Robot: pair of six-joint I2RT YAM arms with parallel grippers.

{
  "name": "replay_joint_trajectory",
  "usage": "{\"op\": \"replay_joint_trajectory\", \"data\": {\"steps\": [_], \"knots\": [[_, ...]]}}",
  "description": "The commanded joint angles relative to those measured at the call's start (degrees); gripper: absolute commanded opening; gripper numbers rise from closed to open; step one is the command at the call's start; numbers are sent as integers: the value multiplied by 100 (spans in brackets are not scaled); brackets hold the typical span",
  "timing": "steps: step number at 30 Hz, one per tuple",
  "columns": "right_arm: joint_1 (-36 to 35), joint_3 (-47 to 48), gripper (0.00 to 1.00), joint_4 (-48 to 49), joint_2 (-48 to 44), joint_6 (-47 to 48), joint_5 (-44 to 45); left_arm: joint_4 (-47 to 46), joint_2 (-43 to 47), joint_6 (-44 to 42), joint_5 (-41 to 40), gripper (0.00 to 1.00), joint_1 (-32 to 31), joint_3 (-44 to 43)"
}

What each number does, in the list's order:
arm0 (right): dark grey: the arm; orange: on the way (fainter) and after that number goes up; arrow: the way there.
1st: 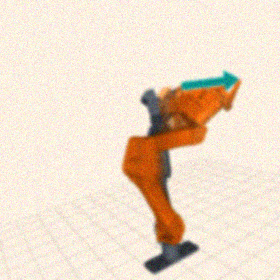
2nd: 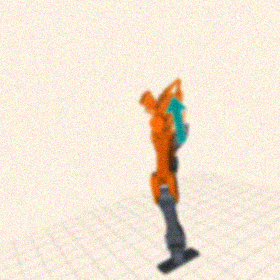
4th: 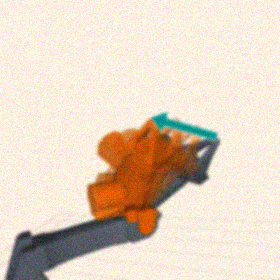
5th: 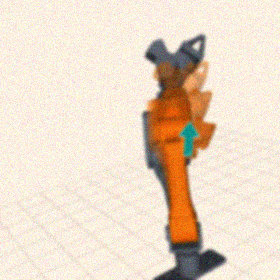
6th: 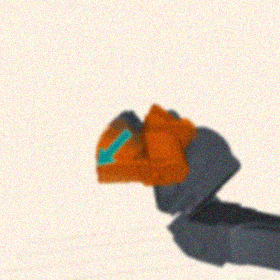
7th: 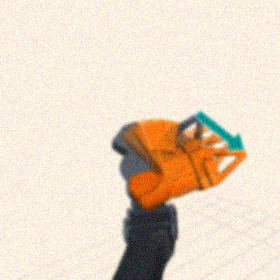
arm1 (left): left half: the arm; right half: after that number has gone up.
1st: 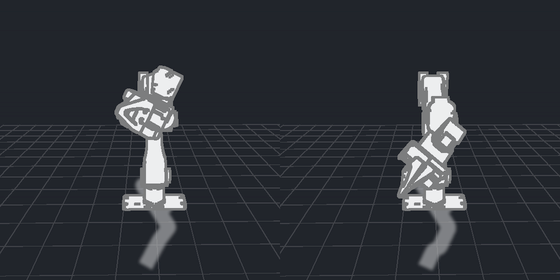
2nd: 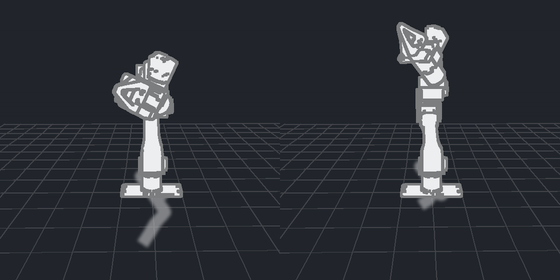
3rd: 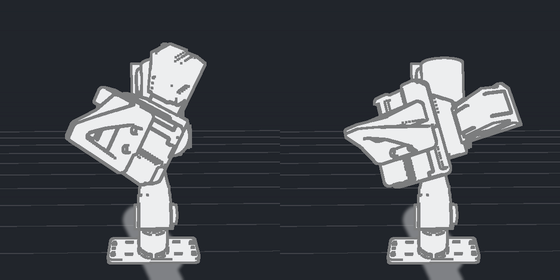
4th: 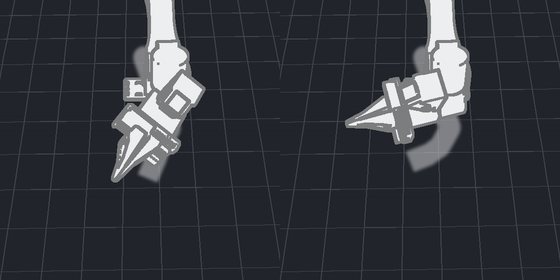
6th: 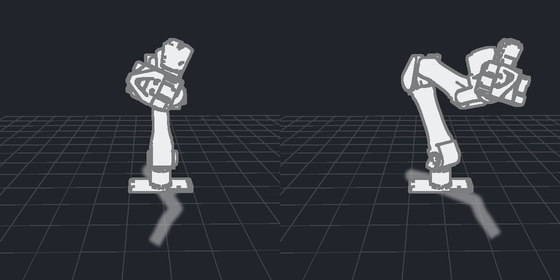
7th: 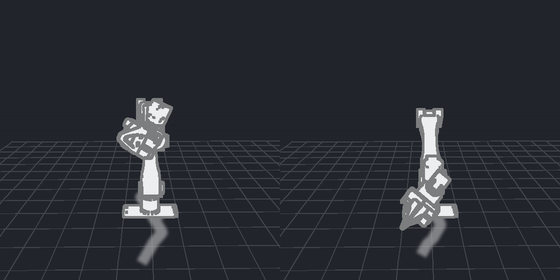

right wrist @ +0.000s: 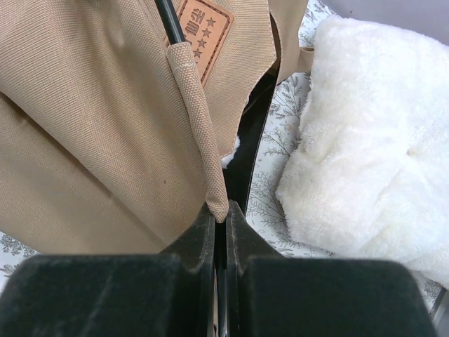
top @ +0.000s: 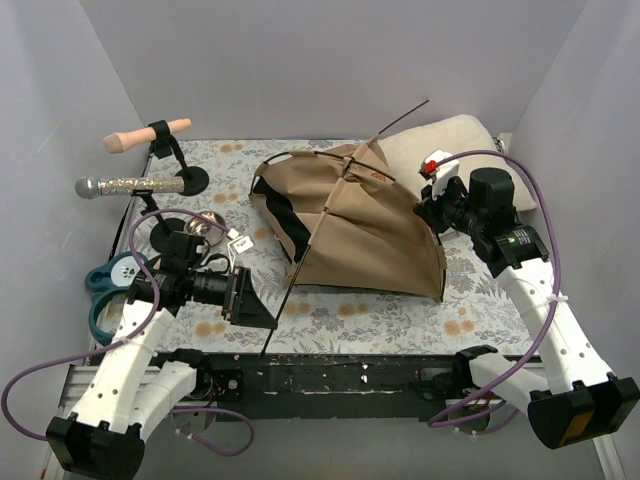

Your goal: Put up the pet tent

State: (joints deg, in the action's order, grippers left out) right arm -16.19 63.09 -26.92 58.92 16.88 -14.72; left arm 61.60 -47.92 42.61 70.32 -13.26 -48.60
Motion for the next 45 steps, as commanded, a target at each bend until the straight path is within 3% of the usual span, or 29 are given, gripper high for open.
{"op": "replay_joint_trajectory", "data": {"steps": [1,5,10,13,16,19,21,25,27,33,40,43,44,45], "knots": [[168,-7,1,362,15,-230,479,-483,117,47,236,78,-203,245],[168,124,1,249,164,-256,479,-781,134,28,613,65,-335,448],[168,37,1,161,173,-203,-29,-834,151,-384,886,26,-502,360],[168,238,1,-102,287,-308,-644,-1246,90,-184,1079,3,-511,342],[168,440,5,-313,340,-475,-751,-1746,20,115,1229,0,-511,438],[168,739,49,-621,305,-545,-577,-2134,-7,370,1282,0,-555,544],[168,1063,71,-831,200,-546,-296,-2546,-7,729,1265,0,-564,588],[168,1486,86,-1026,-204,-292,196,-3302,431,1695,1177,0,-564,667],[168,1434,88,-974,-485,-81,312,-3348,782,1996,1106,0,-573,633],[168,1346,85,-1447,-558,263,-864,-3331,1688,3401,650,0,-564,492],[-15,1180,77,-1273,127,70,-1894,-1829,2190,2551,-114,0,-555,-553],[-533,1092,75,-1106,392,306,-1369,-1652,2454,2480,-309,0,-468,-791],[-622,1091,69,-1009,480,368,-1280,-1591,2498,2428,-291,0,-424,-800],[-675,1117,54,-922,594,420,-1244,-1547,2559,2427,-291,0,-371,-800]]}}
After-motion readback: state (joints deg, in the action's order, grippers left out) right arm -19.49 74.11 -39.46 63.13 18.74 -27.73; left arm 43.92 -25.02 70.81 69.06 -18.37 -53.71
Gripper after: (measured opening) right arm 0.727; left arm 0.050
